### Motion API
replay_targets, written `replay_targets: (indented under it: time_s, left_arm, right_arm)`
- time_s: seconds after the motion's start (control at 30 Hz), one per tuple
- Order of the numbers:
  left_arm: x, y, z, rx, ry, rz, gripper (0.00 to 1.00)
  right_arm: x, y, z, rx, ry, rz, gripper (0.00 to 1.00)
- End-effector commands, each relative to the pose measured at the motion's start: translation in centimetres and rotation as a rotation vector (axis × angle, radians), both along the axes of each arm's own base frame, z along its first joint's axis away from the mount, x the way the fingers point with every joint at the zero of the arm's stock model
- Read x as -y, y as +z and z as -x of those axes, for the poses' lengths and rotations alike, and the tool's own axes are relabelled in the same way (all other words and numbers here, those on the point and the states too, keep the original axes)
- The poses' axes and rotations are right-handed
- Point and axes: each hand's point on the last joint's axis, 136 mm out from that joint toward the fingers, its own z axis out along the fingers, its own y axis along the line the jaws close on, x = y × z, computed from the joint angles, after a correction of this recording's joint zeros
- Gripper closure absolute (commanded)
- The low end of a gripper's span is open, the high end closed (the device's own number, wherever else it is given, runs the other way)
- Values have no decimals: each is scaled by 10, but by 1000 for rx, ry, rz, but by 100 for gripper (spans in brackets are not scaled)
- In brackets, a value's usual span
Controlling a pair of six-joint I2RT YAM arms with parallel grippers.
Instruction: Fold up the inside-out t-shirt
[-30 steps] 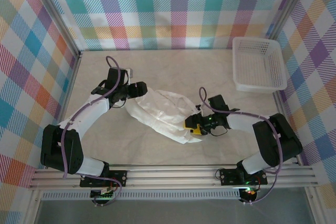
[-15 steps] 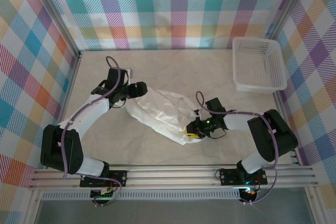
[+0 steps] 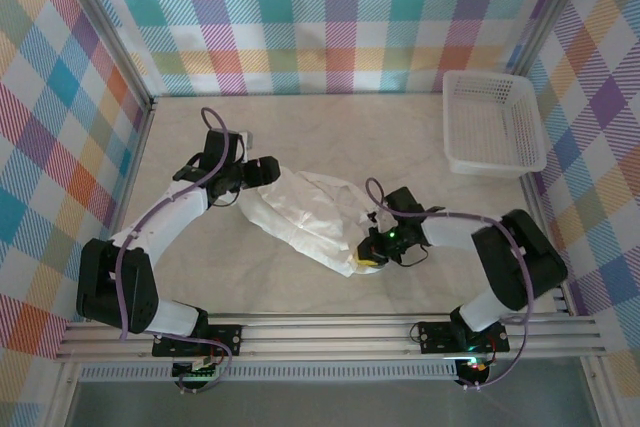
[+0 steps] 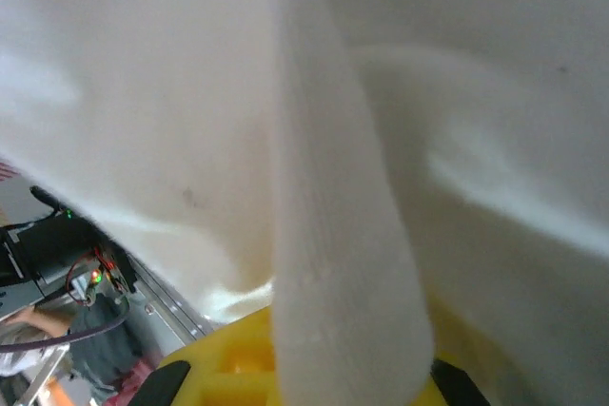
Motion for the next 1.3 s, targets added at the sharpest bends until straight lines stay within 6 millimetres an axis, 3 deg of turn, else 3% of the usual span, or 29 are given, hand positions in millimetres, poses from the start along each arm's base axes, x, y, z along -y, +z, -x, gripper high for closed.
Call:
replay_targets:
  time_s: [0.0,0.17,0.27,0.43,0.53,0.63,0.73,0.83,0.87,1.0,1.03,1.13,1.2,1.27]
  left_arm:
    - [-8,6,21,-9,12,-25,21]
    - [-34,4,52,-63,151,-43,19]
    - [-26,-14,68,-128,137,8,16]
    - [-22,-62,92,-256,189,-6,0]
    - [-28,-94,99,-356,281,-11,0]
    - [-9,-104,83,-367,259,62,0]
    - [5,-99,55,-300,254,129,0]
    - [7,-83,27,-225,266,111,9]
    - [7,-76,18,-197,268,109,19]
    - [7,-44,-6,-105,261,78,80]
    - [6,-32,-11,-76,252,66,100]
    - [10,9,-19,13,187,84,100]
    - [13,53,-18,91,139,98,100]
    - [13,118,-13,197,94,103,100]
  right_arm:
    - [1,39,-11,128,-13,-26,100]
    - [-3,159,-54,449,-158,-204,100]
    - [-2,192,-72,551,-200,-228,100]
    - [-10,202,-81,558,-168,-234,100]
    - [-11,209,-83,561,-175,-246,100]
    - [-12,213,-81,565,-165,-251,100]
    - [-14,214,-78,561,-144,-261,100]
    - [-15,219,-74,563,-123,-276,100]
    - [-14,222,-73,567,-121,-280,100]
    - [-14,236,-70,594,-112,-300,100]
    - [-14,241,-68,601,-111,-305,100]
    - [-13,262,-65,640,-108,-332,100]
    - [-14,283,-61,679,-87,-367,100]
    - [-18,310,-49,727,-34,-419,100]
